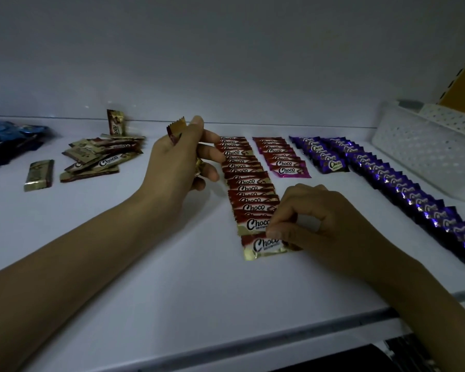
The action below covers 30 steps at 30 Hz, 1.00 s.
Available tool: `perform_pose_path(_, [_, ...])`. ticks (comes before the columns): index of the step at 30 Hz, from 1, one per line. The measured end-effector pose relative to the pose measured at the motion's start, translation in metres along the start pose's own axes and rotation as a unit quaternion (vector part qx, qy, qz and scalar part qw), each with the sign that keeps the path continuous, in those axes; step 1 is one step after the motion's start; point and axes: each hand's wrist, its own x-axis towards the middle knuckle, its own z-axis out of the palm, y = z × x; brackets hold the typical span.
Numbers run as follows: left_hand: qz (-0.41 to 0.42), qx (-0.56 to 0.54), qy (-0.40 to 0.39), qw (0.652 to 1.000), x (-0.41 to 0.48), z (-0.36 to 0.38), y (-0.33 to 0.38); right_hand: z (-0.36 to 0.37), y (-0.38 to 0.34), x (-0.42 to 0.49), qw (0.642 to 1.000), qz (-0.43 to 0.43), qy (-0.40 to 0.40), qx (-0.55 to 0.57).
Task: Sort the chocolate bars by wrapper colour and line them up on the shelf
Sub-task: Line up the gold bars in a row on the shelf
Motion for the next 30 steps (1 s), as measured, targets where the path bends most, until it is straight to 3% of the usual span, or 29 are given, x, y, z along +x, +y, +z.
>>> perform_pose_path(19, [0.002,0.026,-0.030,0.999,0.001,0.004,-0.005,0.004,-0.010,0.004,0.985,-0.044,0.057,-0.157])
perform_pose_path(22, [-0.025,0.015,-0.107,0.994,-0.002,0.003,-0.006,0.006,-0.009,0.004,0.983,-0.058,0.111,-0.137])
perform_pose_path(25, [-0.093,-0.018,-0.220,0.971,-0.015,0.008,-0.001,0.006,-0.011,0.005,0.983,-0.057,0.166,-0.043])
perform_pose_path(27, [-0.130,-0.005,-0.224,0.966,-0.018,0.029,0.004,0.004,-0.013,0.006,0.982,-0.049,0.180,0.015])
perform_pose_path(29, [-0.088,-0.041,-0.277,0.956,-0.033,0.037,0.009,0.002,-0.014,0.007,0.981,-0.049,0.185,0.036])
perform_pose_path(30, [-0.022,-0.025,-0.274,0.961,-0.036,0.033,0.007,0.002,-0.014,0.007,0.981,-0.055,0.183,0.035])
